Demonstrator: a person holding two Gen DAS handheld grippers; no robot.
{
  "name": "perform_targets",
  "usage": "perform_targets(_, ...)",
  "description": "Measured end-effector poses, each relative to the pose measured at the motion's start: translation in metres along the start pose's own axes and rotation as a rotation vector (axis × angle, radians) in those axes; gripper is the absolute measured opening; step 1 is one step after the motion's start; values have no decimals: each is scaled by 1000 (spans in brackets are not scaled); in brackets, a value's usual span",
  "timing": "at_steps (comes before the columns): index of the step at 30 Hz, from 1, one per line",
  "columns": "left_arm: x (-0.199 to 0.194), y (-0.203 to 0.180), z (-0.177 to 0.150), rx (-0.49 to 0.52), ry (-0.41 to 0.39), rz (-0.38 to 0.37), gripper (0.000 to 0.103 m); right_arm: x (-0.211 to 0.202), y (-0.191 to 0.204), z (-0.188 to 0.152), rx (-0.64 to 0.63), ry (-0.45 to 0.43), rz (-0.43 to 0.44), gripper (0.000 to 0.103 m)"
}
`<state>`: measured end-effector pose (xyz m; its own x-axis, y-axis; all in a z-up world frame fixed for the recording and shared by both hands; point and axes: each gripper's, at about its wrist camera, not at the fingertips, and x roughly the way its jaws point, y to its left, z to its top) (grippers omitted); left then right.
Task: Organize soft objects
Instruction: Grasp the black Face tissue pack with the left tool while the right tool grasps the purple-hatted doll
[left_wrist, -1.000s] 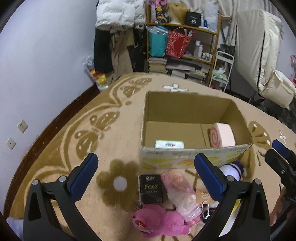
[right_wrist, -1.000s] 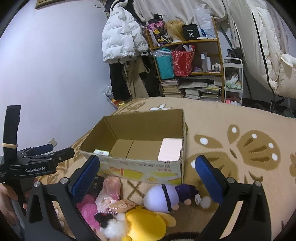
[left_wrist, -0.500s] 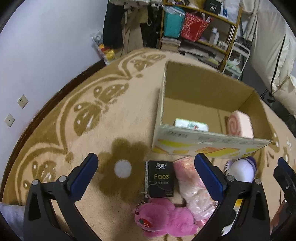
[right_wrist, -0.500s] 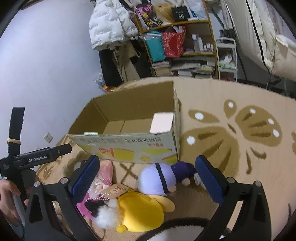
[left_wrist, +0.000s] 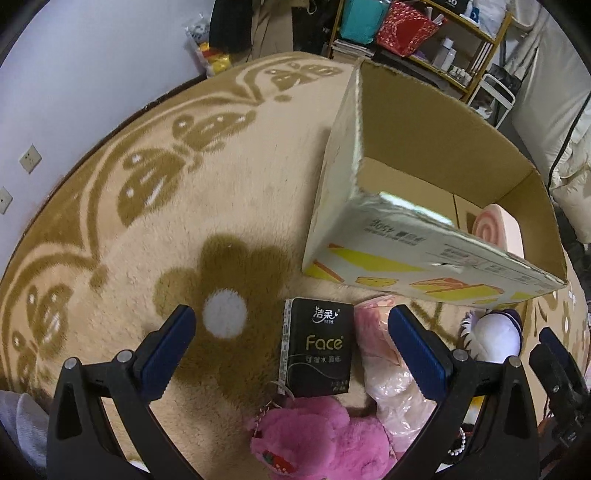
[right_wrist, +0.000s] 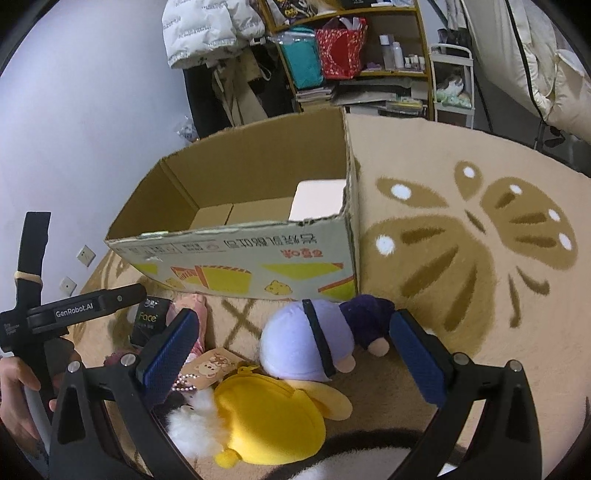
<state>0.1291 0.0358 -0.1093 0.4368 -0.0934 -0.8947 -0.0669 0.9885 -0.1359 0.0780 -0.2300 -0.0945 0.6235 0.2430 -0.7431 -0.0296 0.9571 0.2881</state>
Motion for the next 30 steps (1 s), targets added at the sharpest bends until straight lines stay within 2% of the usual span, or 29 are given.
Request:
perform_targets(7,10,-3,-1,31,25,38,103,15,-1,0,6,38,-22,103)
perform_targets(15,24,-5,-5,38,83,48,103,32,-6,1,28,81,-28,103)
perform_targets(30,44,7,-3,12,110,41,103,39,-14,2,46,93,-50,103)
